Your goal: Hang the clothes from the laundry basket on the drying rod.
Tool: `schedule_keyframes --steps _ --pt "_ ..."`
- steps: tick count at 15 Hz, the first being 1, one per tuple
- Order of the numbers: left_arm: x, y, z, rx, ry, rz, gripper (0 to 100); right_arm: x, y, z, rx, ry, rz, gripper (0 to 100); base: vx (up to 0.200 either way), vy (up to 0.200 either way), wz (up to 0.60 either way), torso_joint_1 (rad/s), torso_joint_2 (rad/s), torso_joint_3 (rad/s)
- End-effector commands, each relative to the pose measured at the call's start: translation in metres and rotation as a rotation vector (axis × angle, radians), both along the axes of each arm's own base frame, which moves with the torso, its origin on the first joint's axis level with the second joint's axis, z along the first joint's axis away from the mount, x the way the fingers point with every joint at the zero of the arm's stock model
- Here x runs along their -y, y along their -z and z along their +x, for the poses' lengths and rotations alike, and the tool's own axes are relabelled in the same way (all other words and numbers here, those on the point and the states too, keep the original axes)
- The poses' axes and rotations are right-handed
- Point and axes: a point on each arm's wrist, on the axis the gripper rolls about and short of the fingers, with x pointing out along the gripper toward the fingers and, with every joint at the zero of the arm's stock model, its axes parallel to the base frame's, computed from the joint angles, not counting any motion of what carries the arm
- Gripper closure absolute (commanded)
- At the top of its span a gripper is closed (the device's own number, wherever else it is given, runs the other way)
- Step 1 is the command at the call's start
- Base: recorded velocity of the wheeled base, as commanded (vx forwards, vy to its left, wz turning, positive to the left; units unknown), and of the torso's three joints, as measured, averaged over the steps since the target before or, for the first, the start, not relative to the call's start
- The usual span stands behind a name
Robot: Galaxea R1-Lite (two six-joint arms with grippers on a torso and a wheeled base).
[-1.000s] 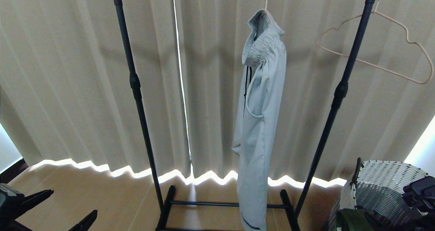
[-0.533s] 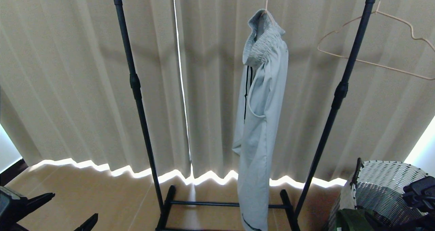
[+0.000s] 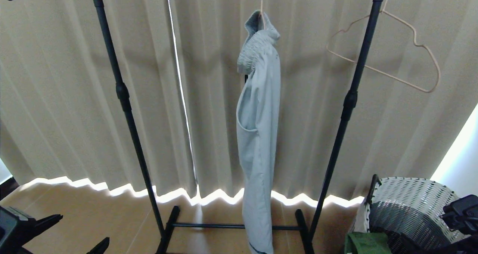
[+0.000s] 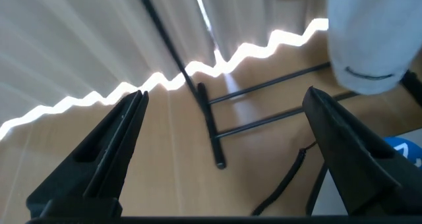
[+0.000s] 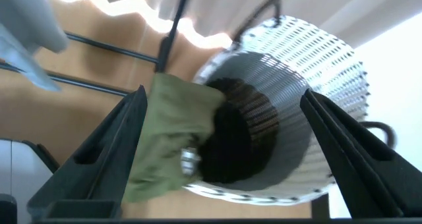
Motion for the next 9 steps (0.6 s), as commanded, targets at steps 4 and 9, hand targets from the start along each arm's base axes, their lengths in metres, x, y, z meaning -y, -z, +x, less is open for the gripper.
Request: schedule_keyframes --steps 4,9 --pt "0.003 -0.006 0.002 0.023 0.030 -0.006 0 0.001 -0.001 -0.003 0.006 -0.007 0.004 0 0.000 0.000 0.00 0.000 0.00 0.000" --pt "0.008 -0.019 0.006 0.060 0.070 -0.036 0 -0.002 0.006 0.008 -0.102 -0.133 -0.204 0 0.000 0.000 0.00 0.000 0.00 0.000"
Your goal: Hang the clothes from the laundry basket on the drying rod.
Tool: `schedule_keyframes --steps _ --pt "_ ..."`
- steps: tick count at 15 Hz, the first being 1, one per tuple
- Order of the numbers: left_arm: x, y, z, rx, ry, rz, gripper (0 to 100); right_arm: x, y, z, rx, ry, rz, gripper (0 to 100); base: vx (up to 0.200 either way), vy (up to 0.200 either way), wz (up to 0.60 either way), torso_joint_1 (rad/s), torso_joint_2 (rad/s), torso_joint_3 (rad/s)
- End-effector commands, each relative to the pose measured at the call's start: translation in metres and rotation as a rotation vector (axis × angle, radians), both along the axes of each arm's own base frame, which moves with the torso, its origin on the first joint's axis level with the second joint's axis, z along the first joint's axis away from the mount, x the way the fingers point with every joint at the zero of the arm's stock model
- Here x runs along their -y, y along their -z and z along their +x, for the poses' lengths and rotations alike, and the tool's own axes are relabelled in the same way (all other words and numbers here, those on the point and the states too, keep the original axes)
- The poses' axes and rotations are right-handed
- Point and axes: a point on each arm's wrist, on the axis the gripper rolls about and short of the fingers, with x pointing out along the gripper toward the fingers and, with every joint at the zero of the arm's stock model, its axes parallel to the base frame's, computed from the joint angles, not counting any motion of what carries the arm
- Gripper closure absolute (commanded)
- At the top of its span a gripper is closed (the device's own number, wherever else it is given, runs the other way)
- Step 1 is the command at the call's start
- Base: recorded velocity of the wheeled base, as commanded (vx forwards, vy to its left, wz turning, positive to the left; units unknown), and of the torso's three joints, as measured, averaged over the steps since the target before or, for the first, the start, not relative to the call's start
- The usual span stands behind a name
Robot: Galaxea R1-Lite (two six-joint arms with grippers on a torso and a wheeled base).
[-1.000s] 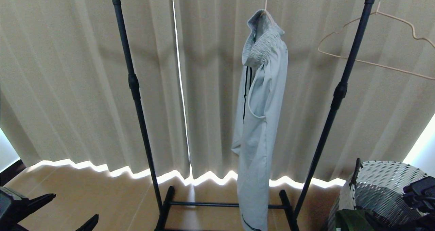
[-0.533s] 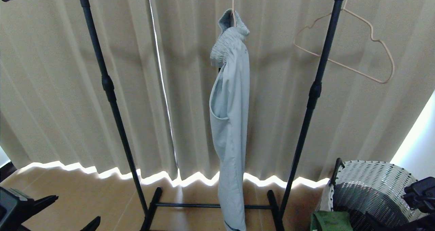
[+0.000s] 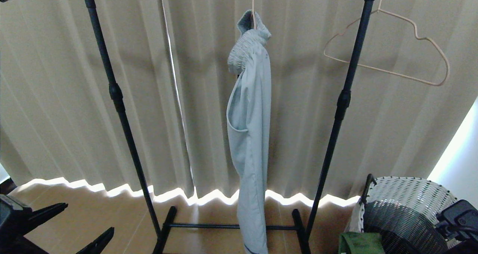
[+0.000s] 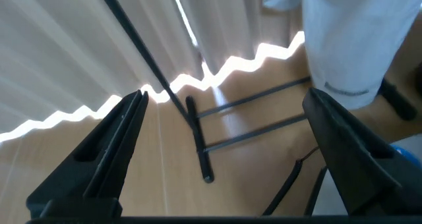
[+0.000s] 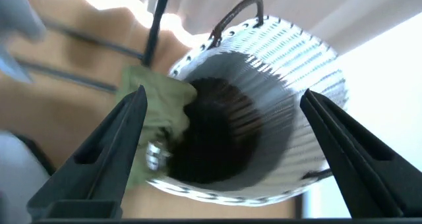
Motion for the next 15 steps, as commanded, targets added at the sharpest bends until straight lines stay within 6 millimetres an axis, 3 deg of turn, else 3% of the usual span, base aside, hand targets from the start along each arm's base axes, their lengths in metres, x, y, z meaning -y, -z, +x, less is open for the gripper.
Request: schedule_keyframes --steps 1,3,5,8,11,15 --pt "0.003 -0.003 0.001 0.007 0.035 -0.006 0 -0.005 0.008 0.019 -0.110 -0.031 -0.066 0 0.000 0.000 0.00 0.000 0.00 0.000" --pt "0.005 -0.004 0.001 0.007 0.049 -0.006 0 -0.011 0.016 0.037 -0.187 -0.034 -0.087 0 0.000 0.000 0.00 0.000 0.00 0.000" --pt "0.006 -0.006 0.002 0.010 0.052 -0.007 0 -0.026 0.028 0.071 -0.278 -0.061 -0.121 0 0.000 0.000 0.00 0.000 0.00 0.000" --pt "0.006 -0.006 0.002 0.010 0.052 -0.007 0 -0.047 0.049 0.103 -0.362 -0.108 -0.160 0 0.000 0.000 0.00 0.000 0.00 0.000" --pt "0.006 -0.005 0.002 0.007 0.052 -0.006 0 -0.057 0.068 0.123 -0.421 -0.093 -0.211 0 0.000 0.000 0.00 0.000 0.00 0.000" --pt "0.005 -0.003 0.002 0.002 0.052 -0.003 0 -0.059 0.095 0.132 -0.498 -0.068 -0.259 0 0.000 0.000 0.00 0.000 0.00 0.000"
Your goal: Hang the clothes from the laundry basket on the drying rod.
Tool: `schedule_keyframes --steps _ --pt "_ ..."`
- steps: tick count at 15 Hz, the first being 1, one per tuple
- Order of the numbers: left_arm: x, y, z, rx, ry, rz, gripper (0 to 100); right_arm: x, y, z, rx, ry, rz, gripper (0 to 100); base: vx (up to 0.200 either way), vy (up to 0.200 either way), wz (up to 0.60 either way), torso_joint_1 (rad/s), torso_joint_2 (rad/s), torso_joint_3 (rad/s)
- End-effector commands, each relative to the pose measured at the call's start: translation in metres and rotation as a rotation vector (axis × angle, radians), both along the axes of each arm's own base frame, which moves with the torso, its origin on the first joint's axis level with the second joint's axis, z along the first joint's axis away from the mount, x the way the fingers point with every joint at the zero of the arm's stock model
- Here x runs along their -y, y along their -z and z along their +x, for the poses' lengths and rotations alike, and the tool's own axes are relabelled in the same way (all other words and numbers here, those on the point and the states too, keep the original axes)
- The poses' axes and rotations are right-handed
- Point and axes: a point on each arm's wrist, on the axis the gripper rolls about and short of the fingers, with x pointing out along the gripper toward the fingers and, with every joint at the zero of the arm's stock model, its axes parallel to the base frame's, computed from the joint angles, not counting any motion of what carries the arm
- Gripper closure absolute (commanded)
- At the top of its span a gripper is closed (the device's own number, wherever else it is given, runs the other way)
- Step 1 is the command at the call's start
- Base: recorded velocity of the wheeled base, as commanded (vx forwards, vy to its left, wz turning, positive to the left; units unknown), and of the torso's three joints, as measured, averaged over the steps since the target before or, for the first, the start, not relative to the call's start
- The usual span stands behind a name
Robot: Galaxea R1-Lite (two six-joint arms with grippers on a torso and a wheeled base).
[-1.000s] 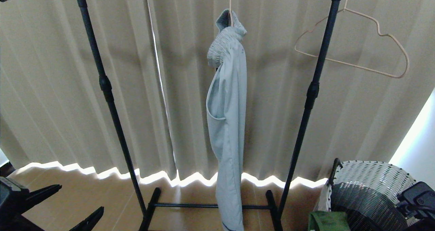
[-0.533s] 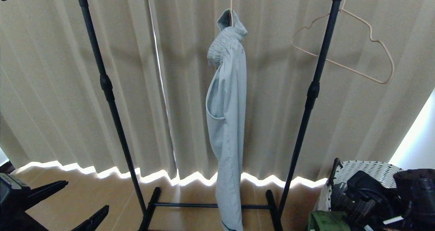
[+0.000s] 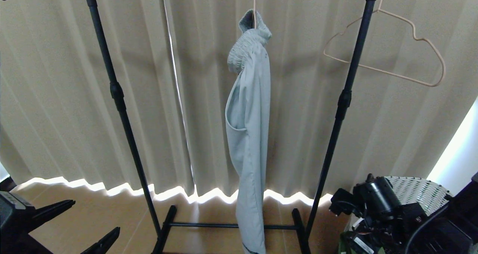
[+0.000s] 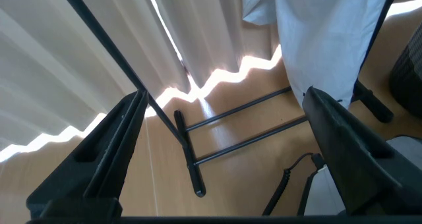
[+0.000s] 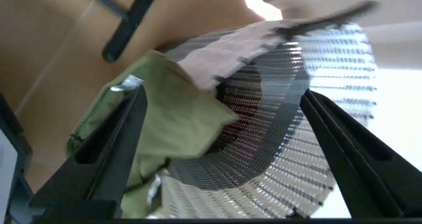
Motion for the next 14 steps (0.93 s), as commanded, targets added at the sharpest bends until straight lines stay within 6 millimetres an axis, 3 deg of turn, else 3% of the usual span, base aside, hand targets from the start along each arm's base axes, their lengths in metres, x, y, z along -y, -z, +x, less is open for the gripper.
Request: schedule_keyframes --steps 1,13,14 --pt "0.000 0.000 0.000 -0.001 0.000 0.002 0 -0.003 0.025 0.009 -0.073 0.005 -0.036 0 0.000 0.000 0.00 0.000 0.00 0.000" --pt "0.000 0.002 -0.001 -0.005 0.001 0.006 0 -0.002 0.043 0.029 -0.086 0.059 -0.070 0 0.000 0.000 0.00 0.000 0.00 0.000" --pt "0.000 0.002 -0.001 -0.005 0.001 0.006 0 0.000 0.043 0.029 -0.085 0.068 -0.075 100 0.000 0.000 0.00 0.000 0.00 0.000"
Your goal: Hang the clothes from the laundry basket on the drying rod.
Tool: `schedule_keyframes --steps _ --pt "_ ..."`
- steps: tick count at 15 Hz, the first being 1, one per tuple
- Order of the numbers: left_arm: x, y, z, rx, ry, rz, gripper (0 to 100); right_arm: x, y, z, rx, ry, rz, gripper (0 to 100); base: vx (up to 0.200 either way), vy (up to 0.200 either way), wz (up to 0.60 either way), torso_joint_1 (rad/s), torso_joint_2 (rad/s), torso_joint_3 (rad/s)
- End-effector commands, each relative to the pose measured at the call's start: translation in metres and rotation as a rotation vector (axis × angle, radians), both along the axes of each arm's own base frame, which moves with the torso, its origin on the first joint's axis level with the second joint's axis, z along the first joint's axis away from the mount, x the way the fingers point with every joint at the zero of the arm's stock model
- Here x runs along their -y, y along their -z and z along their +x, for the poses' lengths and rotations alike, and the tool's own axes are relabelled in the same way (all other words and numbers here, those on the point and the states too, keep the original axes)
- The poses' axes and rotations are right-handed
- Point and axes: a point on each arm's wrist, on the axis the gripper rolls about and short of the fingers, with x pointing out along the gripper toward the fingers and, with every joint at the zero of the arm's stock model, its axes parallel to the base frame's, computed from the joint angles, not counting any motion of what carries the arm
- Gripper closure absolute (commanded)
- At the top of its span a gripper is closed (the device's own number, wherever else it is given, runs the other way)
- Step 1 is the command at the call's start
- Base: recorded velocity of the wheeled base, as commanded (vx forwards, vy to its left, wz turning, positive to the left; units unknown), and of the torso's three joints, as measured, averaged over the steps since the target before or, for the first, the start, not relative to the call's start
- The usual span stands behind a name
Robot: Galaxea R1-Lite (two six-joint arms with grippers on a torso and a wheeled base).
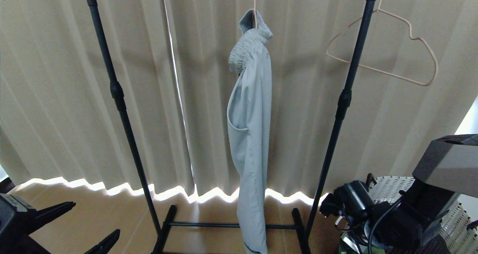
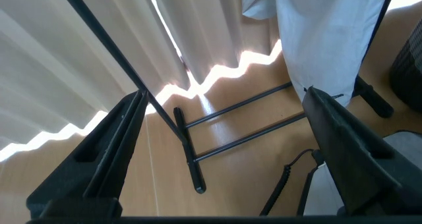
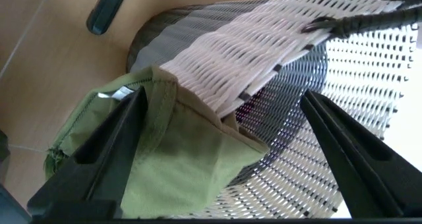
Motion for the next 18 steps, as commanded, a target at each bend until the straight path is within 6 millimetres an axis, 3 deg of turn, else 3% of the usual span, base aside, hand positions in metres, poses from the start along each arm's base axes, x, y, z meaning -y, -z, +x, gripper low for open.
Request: schedule_keyframes --steps 1,6,9,10,14,18 --pt "0.000 0.000 0.000 0.000 0.000 0.001 0 0.004 0.000 0.000 0.000 0.016 -0.007 100 0.000 0.000 0.00 0.000 0.00 0.000" --pt "-0.001 0.002 -0.001 -0.001 -0.001 0.003 0 0.005 -0.013 -0.004 0.051 0.066 0.037 100 0.000 0.000 0.00 0.000 0.00 0.000" --pt "-0.001 0.001 -0.002 0.003 -0.002 -0.001 0 0.010 -0.048 -0.018 0.157 0.078 0.095 100 0.000 0.000 0.00 0.000 0.00 0.000" --pt "-0.001 0.001 -0.002 0.003 -0.004 -0.001 0 0.013 -0.072 -0.029 0.245 0.085 0.138 100 0.000 0.000 0.00 0.000 0.00 0.000" --pt "-0.001 0.002 -0.002 -0.001 -0.004 -0.004 0 0.021 -0.129 -0.058 0.464 0.067 0.322 100 0.000 0.000 0.00 0.000 0.00 0.000" --pt "-0.001 0.007 -0.001 -0.017 0.000 0.014 0 0.024 -0.157 -0.071 0.582 0.028 0.403 100 0.000 0.000 0.00 0.000 0.00 0.000"
